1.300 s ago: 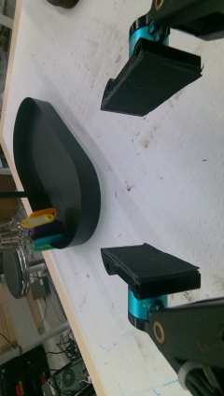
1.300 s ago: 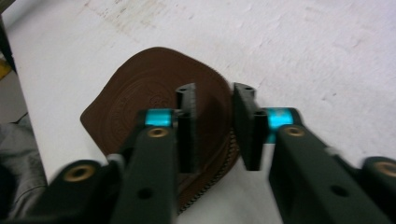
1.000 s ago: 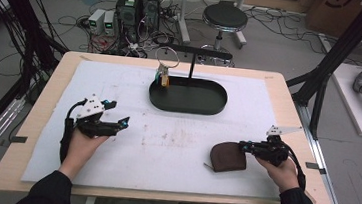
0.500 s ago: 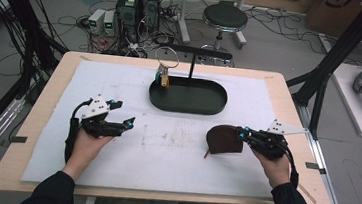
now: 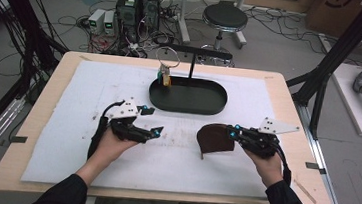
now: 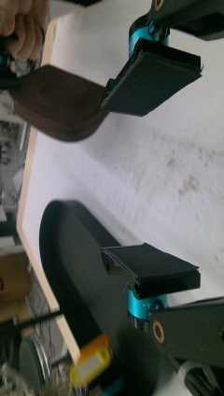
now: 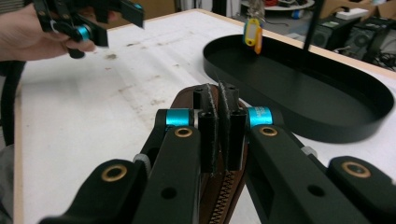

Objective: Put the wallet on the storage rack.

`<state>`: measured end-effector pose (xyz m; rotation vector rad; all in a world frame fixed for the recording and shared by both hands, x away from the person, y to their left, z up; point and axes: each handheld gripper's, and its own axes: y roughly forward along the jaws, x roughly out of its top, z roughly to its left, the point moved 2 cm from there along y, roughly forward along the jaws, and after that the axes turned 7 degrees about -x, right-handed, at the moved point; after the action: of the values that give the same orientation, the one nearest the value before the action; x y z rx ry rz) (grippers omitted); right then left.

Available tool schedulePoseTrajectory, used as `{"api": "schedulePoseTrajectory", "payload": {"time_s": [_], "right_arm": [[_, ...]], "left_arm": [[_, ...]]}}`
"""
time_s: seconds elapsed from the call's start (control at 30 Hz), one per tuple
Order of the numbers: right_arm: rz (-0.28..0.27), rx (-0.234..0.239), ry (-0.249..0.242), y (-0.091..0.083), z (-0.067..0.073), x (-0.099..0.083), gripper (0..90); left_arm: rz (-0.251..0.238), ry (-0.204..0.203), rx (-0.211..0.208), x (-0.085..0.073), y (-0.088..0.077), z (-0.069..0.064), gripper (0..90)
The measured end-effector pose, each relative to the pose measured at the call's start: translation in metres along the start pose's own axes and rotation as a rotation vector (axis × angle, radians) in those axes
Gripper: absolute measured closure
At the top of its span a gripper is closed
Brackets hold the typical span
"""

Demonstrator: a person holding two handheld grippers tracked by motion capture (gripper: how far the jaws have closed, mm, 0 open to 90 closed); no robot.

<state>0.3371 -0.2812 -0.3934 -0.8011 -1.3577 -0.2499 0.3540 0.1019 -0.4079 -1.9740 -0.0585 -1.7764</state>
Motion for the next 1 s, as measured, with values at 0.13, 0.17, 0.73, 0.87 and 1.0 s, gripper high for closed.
{"api": "schedulePoseTrajectory", "payload": {"time_s": [0.13, 0.17, 0.73, 0.87, 1.0], "right_arm": [[-0.008, 0.025, -0.015, 0.005, 0.008, 0.005, 88.4], [-0.006, 0.03, -0.018, 0.007, 0.011, 0.006, 88.4], [-0.028, 0.122, -0.073, 0.021, 0.035, 0.021, 88.4], [-0.029, 0.134, -0.084, 0.023, 0.037, 0.022, 88.4], [-0.031, 0.149, -0.09, 0.023, 0.039, 0.022, 88.4]], "left_arm": [[0.0, -0.029, -0.055, 0.0, 0.013, -0.003, 25.0], [-0.005, -0.034, -0.067, 0.0, 0.015, -0.004, 25.0], [-0.025, -0.151, -0.288, -0.007, 0.05, -0.006, 24.9], [-0.012, -0.159, -0.319, -0.009, 0.058, -0.007, 24.9], [0.01, -0.16, -0.354, -0.01, 0.066, -0.009, 25.6]]}}
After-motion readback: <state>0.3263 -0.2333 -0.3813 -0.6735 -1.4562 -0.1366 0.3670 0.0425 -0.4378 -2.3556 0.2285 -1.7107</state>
